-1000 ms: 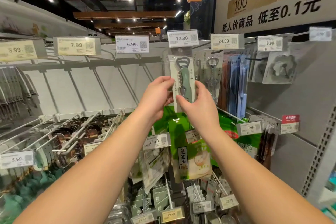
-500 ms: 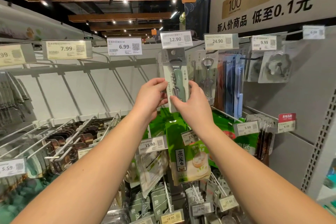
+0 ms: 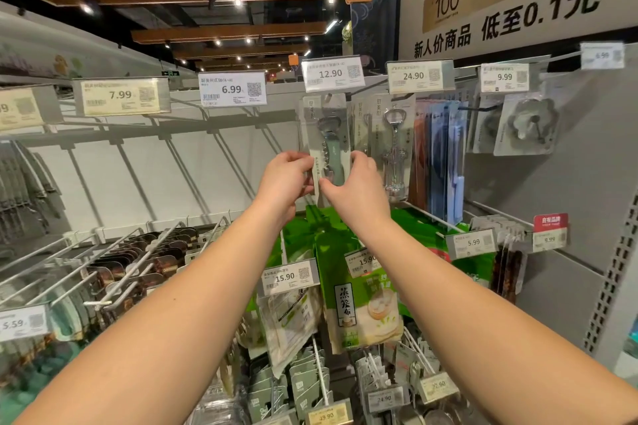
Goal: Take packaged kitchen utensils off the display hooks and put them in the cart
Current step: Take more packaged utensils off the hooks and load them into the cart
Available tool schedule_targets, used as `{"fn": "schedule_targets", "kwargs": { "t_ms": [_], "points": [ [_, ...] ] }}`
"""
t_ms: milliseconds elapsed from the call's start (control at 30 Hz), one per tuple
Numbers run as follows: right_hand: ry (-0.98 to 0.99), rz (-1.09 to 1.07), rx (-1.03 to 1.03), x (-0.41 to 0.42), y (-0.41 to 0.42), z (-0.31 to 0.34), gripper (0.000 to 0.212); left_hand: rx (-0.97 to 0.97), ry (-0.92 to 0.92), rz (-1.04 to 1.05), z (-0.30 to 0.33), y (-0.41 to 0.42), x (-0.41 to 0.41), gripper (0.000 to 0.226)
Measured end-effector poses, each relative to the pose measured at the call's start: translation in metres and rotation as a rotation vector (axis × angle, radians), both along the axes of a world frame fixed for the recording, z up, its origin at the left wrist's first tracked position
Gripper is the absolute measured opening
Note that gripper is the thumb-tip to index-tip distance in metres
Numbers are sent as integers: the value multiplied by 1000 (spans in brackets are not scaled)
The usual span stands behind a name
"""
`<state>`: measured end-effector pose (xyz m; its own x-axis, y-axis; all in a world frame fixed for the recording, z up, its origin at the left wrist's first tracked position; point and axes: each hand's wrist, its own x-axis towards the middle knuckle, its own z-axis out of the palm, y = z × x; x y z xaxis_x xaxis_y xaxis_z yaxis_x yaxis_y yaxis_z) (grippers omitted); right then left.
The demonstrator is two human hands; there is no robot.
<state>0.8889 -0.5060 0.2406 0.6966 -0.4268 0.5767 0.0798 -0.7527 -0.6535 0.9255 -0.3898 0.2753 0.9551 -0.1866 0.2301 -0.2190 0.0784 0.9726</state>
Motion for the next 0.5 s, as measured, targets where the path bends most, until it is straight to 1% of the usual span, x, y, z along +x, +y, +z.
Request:
{"fn": "schedule_targets", "kwargs": {
  "t_ms": [133,300,400,433,500],
  "points": [
    [23,-15,1,14,-1,1,80,22,5,46,-1,-2,8,16],
    [26,-26,5,27,-2,1,75,32,4,67,-5,-7,14,33],
    [14,-26,25,33,-1,0,70,56,-2,68,-6,-8,15,36],
    [12,-23,34,34,-1,0,69,68,-4,70,-6,-8,15,37],
    [14,-17,44,36,0,0,72,104,-4,88,-6,-8,15,47]
  ]
}}
